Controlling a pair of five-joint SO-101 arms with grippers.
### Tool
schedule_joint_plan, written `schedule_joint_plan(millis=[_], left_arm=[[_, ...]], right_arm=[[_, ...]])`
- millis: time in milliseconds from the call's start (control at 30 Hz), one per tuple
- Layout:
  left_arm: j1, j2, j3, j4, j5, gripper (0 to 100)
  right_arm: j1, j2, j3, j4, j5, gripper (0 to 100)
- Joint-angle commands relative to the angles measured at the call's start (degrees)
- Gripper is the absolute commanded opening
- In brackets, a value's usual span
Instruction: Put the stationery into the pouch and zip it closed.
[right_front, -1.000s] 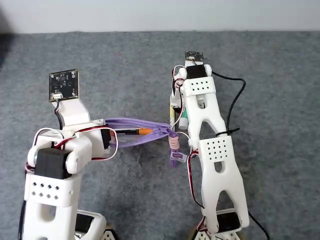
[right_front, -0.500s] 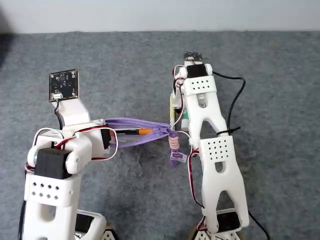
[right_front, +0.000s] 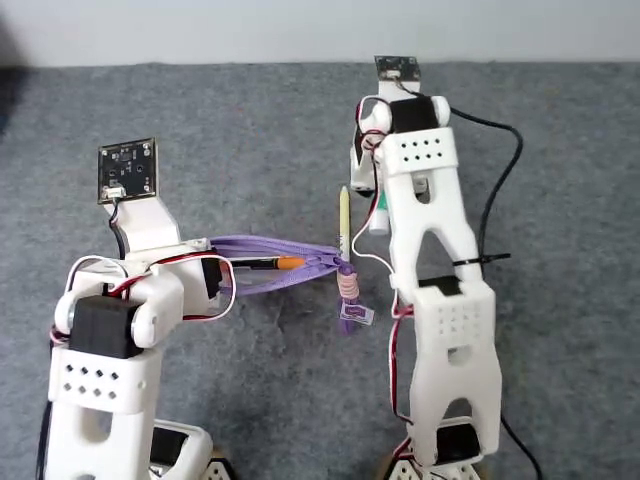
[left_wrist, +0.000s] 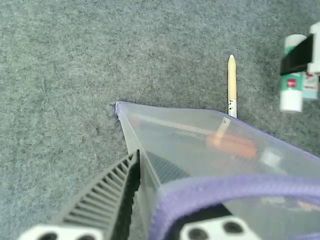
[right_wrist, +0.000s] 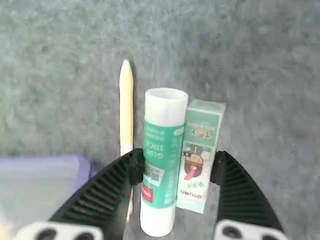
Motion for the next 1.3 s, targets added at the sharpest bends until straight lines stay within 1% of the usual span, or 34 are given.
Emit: schedule_joint_plan(millis=[0,167,300,433,567,667,867,967,1033,1133,1167,1200,1267], left_arm=[[0.09,0.53,0.22,-0.7,0.53,1],[0.18,0.97,0.22,-0.79,0.53,1],[0.18,0.97,0.22,-1.58,0.53,1],[0.53,1.05,0.04,-2.37,0.53,1],[0.62,1.14,-0.22,-2.73,0.53,1],[1.93,1.14,-0.48,-2.55,0.62,1],[9.67,1.23,-0.57,-2.37,1.58,1],[10.81,3.08,-1.54,-2.02,2.02,1],[10.81,6.59,-4.88,0.09,2.02,1],[10.81,13.8,-12.53,4.31,2.11,1],[10.73,16.26,-15.16,5.45,2.11,1],[10.73,18.2,-17.54,6.51,2.11,1],[10.64,21.8,-21.23,8.26,2.11,1]], right_arm=[[-0.31,-14.46,9.93,2.51,0.7,20.8],[-3.3,-32.92,25.05,2.42,0.7,20.8],[-7.87,-49.1,34.64,2.33,0.79,20.8],[-11.38,-62.73,40.26,2.07,0.44,20.8],[-11.82,-72.04,42.37,1.89,0.35,20.8],[-12.09,-77.49,42.37,0.84,0.35,20.8],[-20.53,-86.29,43.08,-8.13,0.35,20.8],[-21.76,-86.99,43.43,-13.49,0.44,20.3],[-21.93,-86.9,43.52,-17.45,0.62,15.6],[-21.93,-87.08,45.01,-23.25,0.79,5.0],[-21.93,-87.16,45.36,-24.31,0.79,2.8],[-21.93,-87.25,45.71,-24.66,0.79,2.4],[-21.93,-87.34,46.15,-24.57,0.79,5.0]])
